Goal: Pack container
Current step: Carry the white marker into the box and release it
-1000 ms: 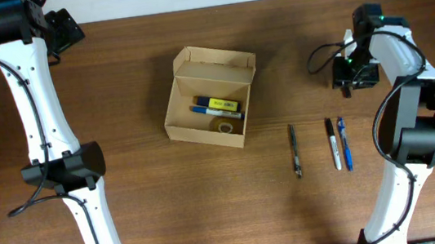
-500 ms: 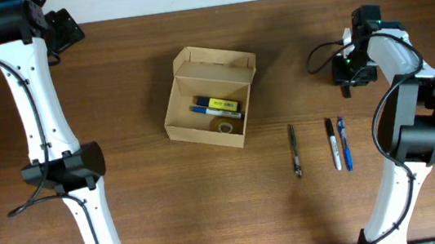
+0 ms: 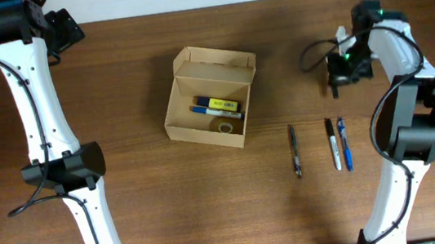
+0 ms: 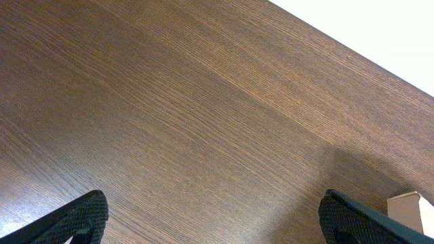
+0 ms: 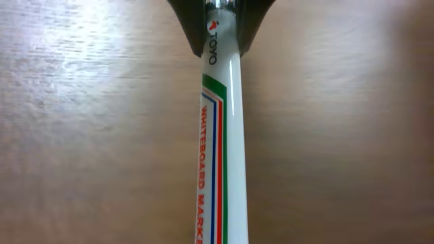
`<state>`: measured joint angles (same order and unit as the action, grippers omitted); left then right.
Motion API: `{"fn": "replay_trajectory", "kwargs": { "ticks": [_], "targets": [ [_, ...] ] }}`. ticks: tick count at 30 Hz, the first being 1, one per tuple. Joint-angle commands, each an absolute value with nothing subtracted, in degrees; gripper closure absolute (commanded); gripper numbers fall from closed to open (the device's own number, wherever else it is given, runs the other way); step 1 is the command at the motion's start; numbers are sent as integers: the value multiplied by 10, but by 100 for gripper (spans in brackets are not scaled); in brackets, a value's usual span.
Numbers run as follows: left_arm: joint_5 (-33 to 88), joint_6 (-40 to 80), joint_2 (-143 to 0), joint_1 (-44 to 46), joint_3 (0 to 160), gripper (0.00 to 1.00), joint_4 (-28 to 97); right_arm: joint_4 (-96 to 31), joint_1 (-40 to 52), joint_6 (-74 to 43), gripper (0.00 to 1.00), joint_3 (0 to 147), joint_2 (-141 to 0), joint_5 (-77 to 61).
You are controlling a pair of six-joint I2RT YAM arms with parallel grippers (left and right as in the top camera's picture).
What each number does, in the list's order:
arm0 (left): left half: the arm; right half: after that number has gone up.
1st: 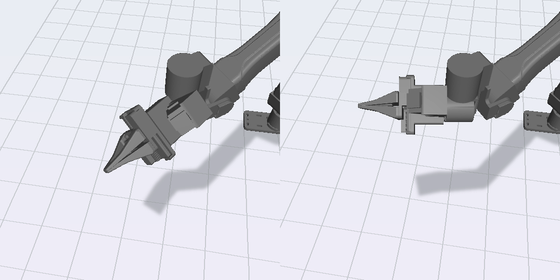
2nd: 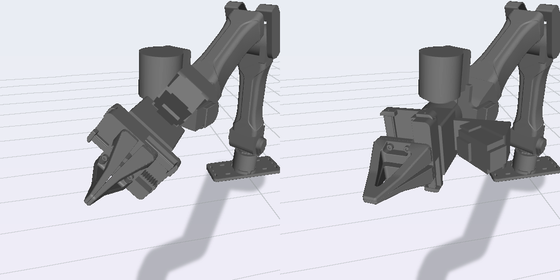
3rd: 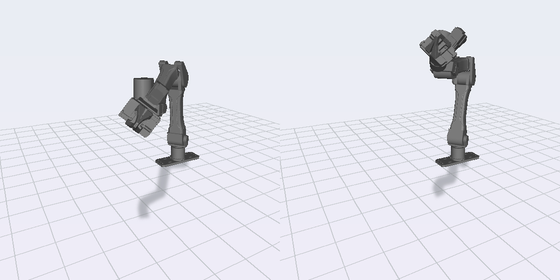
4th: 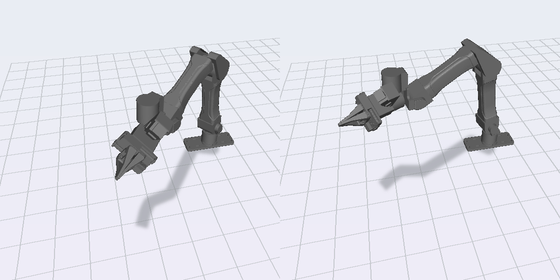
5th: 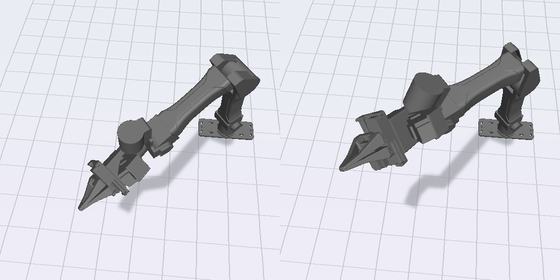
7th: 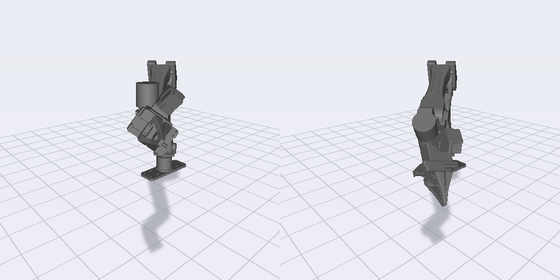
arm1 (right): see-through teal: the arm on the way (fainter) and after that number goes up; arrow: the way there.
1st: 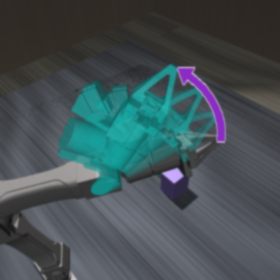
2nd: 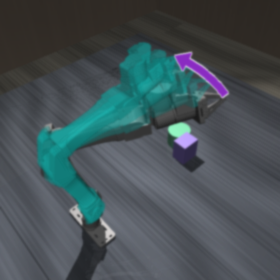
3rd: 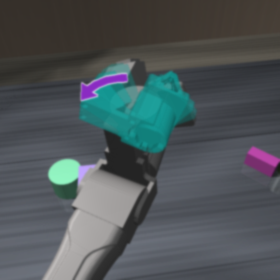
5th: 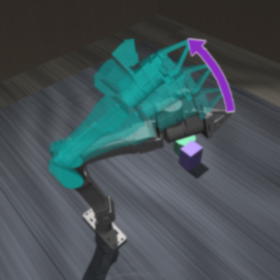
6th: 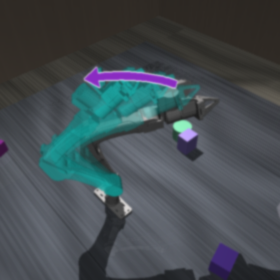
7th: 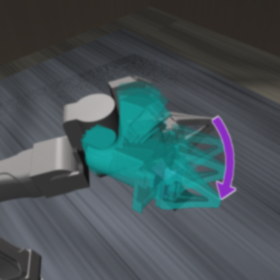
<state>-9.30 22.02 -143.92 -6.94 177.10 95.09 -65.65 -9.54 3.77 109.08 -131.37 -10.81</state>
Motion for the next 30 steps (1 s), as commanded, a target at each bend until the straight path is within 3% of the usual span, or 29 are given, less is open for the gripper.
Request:
{"fn": "replay_trajectory", "kwargs": {
  "ticks": [1, 7, 12, 18, 30],
  "targets": [
    [-98, 213, -1437, -73, 1770, 0, 952, -711, -57, 69, 96, 1213, -1264, -176],
    [-98, 213, -1437, -73, 1770, 0, 952, -810, 68, 154, 96, 1403, -1222, -173],
    [-98, 213, -1437, -73, 1770, 0, 952, -828, 180, 269, 96, 1441, -1222, -108],
    [-98, 213, -1437, -73, 1770, 0, 952, -818, 266, 416, 96, 1372, -1242, -85],
    [-98, 213, -1437, -73, 1770, 0, 952, -660, 297, 420, 96, 1143, -1279, -103]
  ]
}}
